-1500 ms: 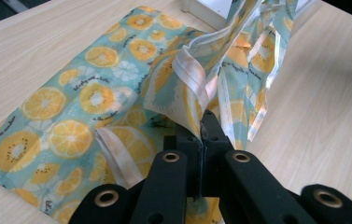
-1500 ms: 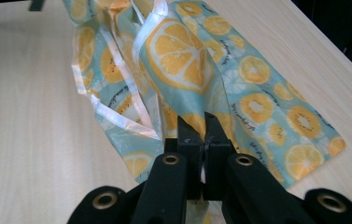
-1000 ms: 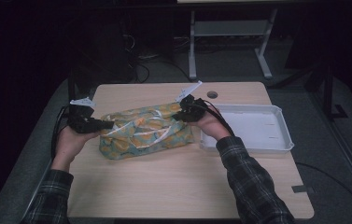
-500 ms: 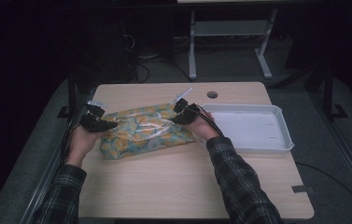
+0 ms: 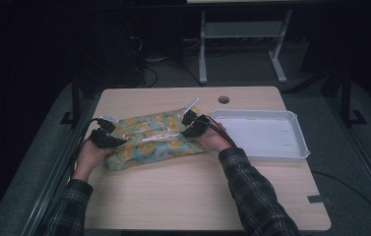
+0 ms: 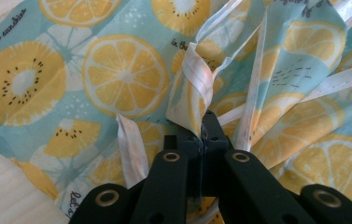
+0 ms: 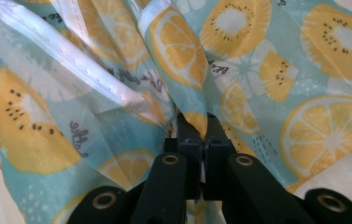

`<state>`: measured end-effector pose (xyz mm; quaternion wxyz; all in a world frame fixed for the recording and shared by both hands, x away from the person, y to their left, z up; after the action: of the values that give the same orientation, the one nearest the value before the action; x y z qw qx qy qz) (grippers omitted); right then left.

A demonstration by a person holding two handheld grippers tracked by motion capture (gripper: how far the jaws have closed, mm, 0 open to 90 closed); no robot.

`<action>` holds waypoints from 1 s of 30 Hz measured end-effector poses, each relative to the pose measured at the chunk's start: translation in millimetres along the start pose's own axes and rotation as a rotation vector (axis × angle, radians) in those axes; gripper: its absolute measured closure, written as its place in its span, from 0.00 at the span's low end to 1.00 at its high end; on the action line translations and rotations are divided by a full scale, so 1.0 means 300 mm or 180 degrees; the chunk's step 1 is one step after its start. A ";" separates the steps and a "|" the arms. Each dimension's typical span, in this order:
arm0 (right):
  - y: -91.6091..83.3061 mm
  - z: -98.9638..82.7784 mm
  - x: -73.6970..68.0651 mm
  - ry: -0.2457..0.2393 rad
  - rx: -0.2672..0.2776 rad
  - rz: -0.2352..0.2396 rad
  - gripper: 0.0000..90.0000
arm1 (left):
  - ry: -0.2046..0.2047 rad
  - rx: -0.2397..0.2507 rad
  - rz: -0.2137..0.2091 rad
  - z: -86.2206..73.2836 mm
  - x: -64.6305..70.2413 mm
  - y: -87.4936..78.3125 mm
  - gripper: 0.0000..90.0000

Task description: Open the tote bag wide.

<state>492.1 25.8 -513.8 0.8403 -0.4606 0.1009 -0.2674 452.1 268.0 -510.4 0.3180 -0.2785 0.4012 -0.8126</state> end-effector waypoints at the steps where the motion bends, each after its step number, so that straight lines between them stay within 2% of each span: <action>1: -0.004 -0.002 -0.008 -0.0011 0.0000 0.0017 0.98 | 0.0025 -0.0022 -0.0012 -0.004 0.005 -0.005 0.99; 7: -0.034 -0.029 -0.046 -0.0147 -0.0030 0.0066 0.98 | 0.0041 0.0002 -0.0120 -0.031 0.049 -0.032 0.99; 10: -0.049 -0.046 -0.066 -0.0192 -0.0027 0.0094 0.98 | -0.0006 0.0031 -0.0210 -0.048 0.077 -0.038 0.99; 17: -0.091 -0.087 -0.108 -0.0305 -0.0016 0.0138 0.98 | -0.0002 0.0029 -0.0413 -0.089 0.142 -0.059 0.99; 18: -0.097 -0.093 -0.116 -0.0319 -0.0001 0.0152 0.98 | 0.0044 -0.0009 -0.0431 -0.098 0.148 -0.065 0.99; 19: -0.104 -0.101 -0.121 -0.0348 -0.0008 0.0155 0.98 | 0.0011 0.0024 -0.0454 -0.101 0.161 -0.067 0.99; 24: -0.135 -0.142 -0.160 -0.0427 0.0011 0.0209 0.98 | 0.0091 -0.0008 -0.0551 -0.139 0.213 -0.078 0.99; 26: -0.144 -0.159 -0.178 -0.0435 0.0043 0.0247 0.98 | 0.0083 0.0001 -0.0620 -0.156 0.241 -0.082 0.99; 30: -0.169 -0.190 -0.211 -0.0491 0.0030 0.0290 0.97 | 0.0125 -0.0025 -0.0668 -0.190 0.286 -0.090 0.99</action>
<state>397.4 -2.8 -508.4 0.8591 -0.4708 0.0554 -0.1931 348.8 244.5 -500.7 0.2222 -0.3043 0.3792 -0.8452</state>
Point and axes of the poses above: each handheld gripper's, and its own axes: y roughly forward along the jaws, z roughly out of its top, x roughly to its right, the point moved 10 cm from there along y, roughly forward along the jaws, and after that the axes turned 5 degrees about -z, right-handed, at the moved point
